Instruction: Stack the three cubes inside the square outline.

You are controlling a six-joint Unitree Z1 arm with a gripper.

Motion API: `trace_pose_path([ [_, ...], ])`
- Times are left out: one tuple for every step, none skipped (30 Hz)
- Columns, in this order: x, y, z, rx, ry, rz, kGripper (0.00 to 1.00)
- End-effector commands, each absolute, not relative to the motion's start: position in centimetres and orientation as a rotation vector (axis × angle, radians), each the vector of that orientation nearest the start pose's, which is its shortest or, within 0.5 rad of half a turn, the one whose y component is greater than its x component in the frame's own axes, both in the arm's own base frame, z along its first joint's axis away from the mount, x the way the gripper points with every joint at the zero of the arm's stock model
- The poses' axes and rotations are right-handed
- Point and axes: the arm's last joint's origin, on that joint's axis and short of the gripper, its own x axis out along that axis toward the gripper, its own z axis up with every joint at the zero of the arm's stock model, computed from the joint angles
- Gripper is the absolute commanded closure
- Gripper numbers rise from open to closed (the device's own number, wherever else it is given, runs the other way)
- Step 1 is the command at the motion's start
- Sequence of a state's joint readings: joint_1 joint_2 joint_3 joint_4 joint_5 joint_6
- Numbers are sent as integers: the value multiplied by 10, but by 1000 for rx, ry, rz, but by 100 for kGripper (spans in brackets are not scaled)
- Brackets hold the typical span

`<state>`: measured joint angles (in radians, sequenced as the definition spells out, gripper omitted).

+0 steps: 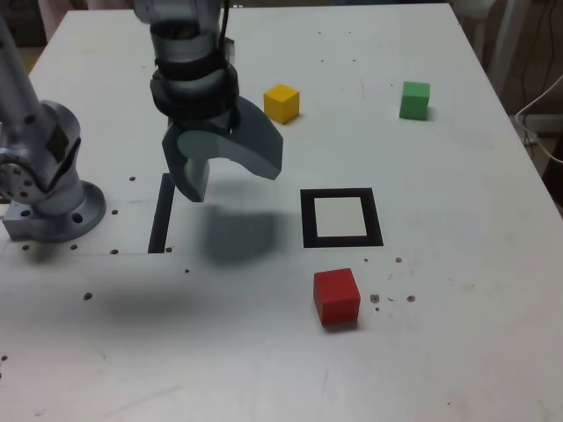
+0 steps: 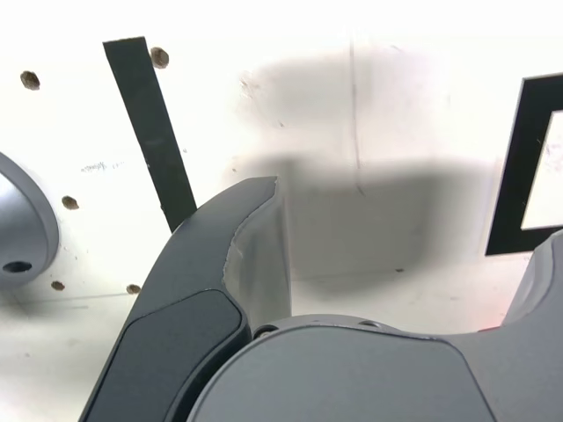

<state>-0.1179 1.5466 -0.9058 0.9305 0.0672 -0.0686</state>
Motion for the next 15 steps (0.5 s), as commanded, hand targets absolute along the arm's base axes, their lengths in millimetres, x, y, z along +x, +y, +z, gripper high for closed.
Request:
trace_pose_path([
  [205, -27, 255, 109, 1575, 12, 1],
  [207, -30, 257, 115, 1579, 10, 1],
  [209, -33, 260, 122, 1582, 9, 1],
  [212, -35, 262, 127, 1585, 7, 1],
  [214, -38, 264, 132, 1587, 6, 1],
  [216, -41, 267, 136, 1589, 5, 1],
  [218, -43, 269, 139, 1589, 3, 1],
  [221, -45, 271, 141, 1591, 2, 1],
  [223, -46, 273, 143, 1594, 2, 1],
  [225, -48, 275, 146, 1596, 3, 2],
  [228, -50, 277, 149, 1599, 5, 2],
  [230, -51, 278, 151, 1601, 5, 2],
  [232, -52, 279, 153, 1602, 6, 2],
  [235, -54, 280, 155, 1603, 7, 3],
  [237, -55, 281, 156, 1602, 9, 3],
])
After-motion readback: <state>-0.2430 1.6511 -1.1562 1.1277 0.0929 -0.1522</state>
